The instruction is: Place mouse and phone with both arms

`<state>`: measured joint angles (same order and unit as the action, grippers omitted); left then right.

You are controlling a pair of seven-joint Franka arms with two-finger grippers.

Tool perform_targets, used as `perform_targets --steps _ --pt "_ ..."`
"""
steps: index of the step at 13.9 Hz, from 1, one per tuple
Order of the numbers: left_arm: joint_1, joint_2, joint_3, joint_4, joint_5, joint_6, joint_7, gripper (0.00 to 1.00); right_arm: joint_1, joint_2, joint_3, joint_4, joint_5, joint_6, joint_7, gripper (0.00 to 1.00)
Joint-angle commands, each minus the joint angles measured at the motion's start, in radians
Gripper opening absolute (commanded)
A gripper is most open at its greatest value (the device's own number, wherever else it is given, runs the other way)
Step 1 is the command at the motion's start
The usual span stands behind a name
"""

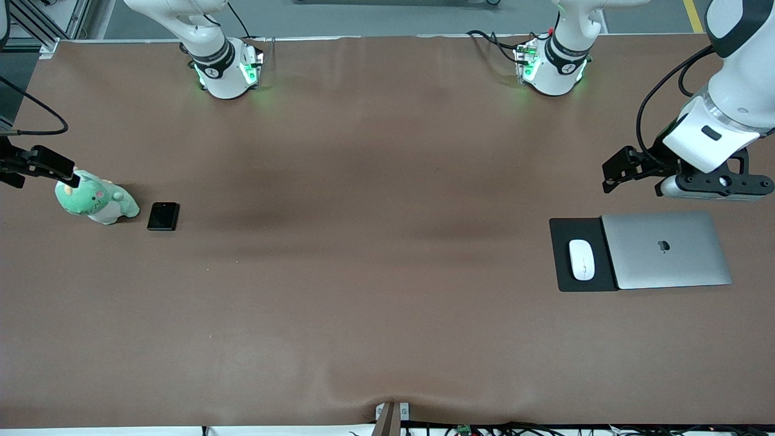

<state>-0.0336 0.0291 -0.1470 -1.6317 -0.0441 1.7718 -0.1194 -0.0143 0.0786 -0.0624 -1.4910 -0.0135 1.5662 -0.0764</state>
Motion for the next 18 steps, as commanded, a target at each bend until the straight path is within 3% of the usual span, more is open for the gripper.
perform_targets --steps 1,18 --pt "0.001 0.008 -0.002 0.015 -0.007 0.002 0.004 1.00 -0.004 -0.016 0.000 -0.018 0.041 0.014 -0.013 1.00" --pt "0.000 0.008 -0.009 -0.004 0.062 -0.046 0.024 1.00 -0.004 -0.013 -0.002 -0.015 0.040 0.043 -0.026 1.00"
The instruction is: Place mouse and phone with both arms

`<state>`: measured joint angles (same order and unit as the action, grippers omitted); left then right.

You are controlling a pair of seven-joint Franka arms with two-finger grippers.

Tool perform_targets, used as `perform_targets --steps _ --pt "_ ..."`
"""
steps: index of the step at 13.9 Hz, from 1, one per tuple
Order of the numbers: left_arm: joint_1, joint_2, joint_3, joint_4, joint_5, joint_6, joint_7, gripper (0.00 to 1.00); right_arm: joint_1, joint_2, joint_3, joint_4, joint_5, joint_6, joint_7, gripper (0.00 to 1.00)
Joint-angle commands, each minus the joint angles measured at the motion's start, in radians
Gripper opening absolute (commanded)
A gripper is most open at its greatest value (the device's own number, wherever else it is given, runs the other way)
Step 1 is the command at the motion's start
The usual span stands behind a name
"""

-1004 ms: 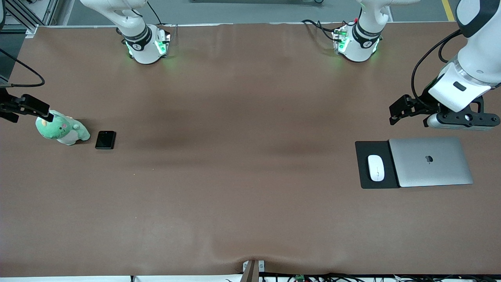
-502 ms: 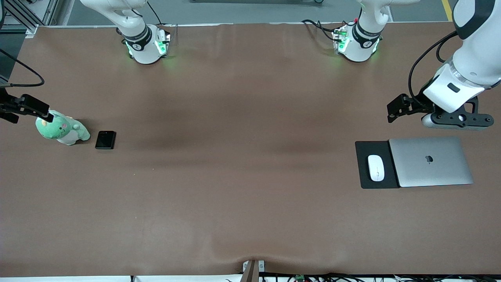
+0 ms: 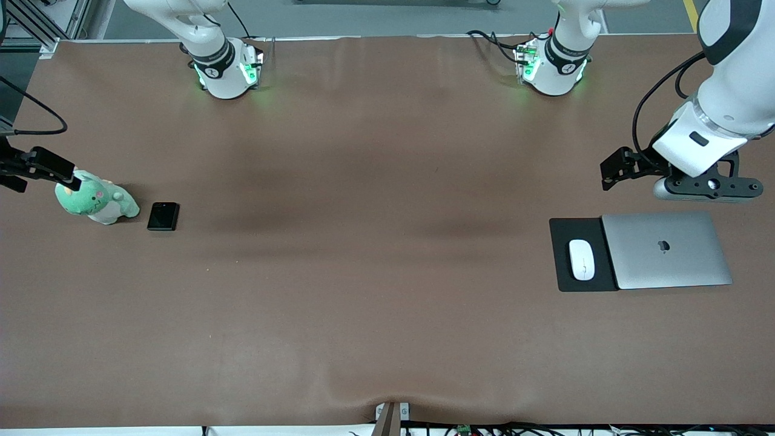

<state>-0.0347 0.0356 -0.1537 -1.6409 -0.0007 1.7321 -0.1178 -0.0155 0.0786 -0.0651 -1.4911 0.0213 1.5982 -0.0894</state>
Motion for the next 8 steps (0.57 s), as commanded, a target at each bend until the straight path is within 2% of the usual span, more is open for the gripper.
perform_targets --steps 1,8 --pt "-0.001 0.003 -0.003 0.006 0.019 -0.006 0.023 1.00 -0.004 -0.013 0.001 -0.017 0.005 0.011 -0.013 1.00" --pt "-0.001 0.012 -0.003 0.010 0.018 -0.005 0.017 1.00 -0.006 -0.010 0.001 -0.017 0.006 0.011 -0.013 1.00"
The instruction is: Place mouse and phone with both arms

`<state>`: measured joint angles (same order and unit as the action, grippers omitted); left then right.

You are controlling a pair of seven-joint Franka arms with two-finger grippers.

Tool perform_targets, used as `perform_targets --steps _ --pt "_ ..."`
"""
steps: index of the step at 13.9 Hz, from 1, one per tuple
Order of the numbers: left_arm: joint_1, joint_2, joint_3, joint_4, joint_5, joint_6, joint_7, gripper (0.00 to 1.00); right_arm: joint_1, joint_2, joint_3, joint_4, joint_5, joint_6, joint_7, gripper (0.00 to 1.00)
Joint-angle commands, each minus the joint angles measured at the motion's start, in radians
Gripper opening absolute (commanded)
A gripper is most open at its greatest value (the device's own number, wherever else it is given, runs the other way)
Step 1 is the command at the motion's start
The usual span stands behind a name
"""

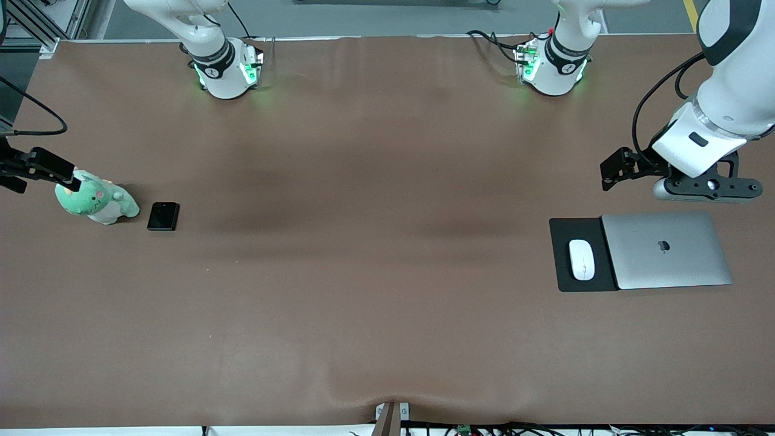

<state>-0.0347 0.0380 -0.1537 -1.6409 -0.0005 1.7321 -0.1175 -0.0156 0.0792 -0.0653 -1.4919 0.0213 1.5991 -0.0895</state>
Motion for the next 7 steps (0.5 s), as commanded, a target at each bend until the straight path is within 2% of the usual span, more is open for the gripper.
perform_targets --steps 1,7 --pt "-0.001 0.010 -0.003 0.010 0.017 -0.005 0.016 1.00 -0.001 -0.003 0.001 -0.016 0.006 0.012 -0.013 1.00" --pt "-0.001 0.022 -0.003 0.013 0.011 0.003 0.015 1.00 -0.007 -0.001 0.002 -0.016 0.006 0.012 -0.033 1.00"
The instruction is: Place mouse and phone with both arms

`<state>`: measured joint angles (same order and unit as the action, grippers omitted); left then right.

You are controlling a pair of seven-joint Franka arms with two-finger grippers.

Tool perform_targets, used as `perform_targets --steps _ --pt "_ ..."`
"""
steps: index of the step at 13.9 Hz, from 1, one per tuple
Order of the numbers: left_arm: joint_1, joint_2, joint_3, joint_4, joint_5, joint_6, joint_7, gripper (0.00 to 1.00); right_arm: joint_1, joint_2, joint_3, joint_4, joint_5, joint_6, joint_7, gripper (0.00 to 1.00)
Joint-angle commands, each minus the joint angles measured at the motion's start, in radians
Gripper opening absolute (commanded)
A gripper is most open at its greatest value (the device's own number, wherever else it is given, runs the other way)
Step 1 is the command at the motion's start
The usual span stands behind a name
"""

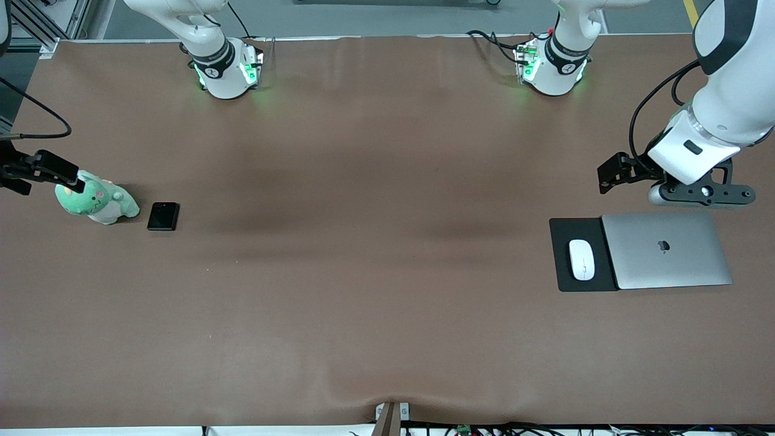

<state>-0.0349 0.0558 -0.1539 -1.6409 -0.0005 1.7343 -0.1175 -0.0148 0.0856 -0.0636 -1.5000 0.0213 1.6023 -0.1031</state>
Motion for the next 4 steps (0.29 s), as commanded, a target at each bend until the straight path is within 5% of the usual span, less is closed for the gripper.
perform_targets --steps 1,4 --pt "0.001 0.004 -0.003 0.013 0.010 0.004 0.013 1.00 -0.010 -0.007 -0.001 -0.008 0.005 0.008 -0.038 1.00" --pt "0.006 0.004 -0.003 0.019 0.004 0.004 0.013 1.00 -0.027 -0.007 -0.002 -0.008 0.006 0.008 -0.067 1.00"
